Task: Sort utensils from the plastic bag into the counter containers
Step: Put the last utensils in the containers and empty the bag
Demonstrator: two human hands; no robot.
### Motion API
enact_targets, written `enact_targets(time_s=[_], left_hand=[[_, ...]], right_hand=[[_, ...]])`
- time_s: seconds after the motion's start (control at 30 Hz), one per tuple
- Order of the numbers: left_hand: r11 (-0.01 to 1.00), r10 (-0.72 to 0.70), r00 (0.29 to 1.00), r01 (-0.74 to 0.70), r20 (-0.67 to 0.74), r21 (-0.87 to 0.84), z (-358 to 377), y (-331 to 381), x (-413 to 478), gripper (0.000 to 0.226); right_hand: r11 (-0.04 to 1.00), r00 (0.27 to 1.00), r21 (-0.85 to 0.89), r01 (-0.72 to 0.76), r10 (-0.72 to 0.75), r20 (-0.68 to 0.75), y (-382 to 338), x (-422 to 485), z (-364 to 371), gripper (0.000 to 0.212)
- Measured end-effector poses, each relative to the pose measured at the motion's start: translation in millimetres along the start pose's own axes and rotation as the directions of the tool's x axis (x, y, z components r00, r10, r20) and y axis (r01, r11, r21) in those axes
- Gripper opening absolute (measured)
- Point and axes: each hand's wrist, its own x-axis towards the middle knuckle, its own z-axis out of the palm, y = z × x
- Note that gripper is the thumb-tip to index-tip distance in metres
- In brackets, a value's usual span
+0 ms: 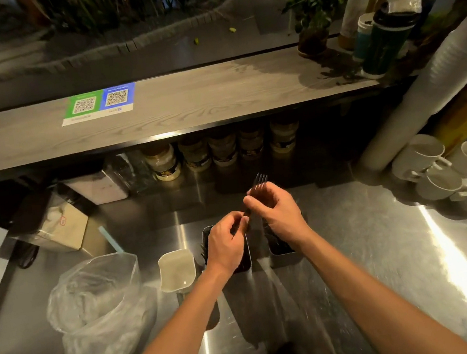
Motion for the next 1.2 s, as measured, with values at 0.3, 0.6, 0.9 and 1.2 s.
enact_targets(time_s=[0.3,0.6,0.9,1.2], left_hand=[[0.983,-0.008,0.998,0.021,-0.070,0.184,-38,-39,-31,0.034],[0.974,-0.069,0.996,0.079,-0.055,0.212,-44,-51,-51,0.042],[0.965,-0.036,0.997,0.051,-0.065,0.256,-40,-55,-52,0.035],[0.974,-0.069,0.996,0.080,-0.062,0.211,-56,-57,-63,0.031]], right_hand=[[0.834,0.975,-0.513,0.205,-0.130,0.178,17,-2,45,0.015],[0.697,0.963,-0.666,0.266,-0.157,0.220,55,-28,55,0.042],[0.494,0.937,-0.798,0.345,-0.238,0.257,77,-42,64,0.042],[0.339,0.911,-0.859,0.383,0.017,0.413,72,-45,83,0.065]])
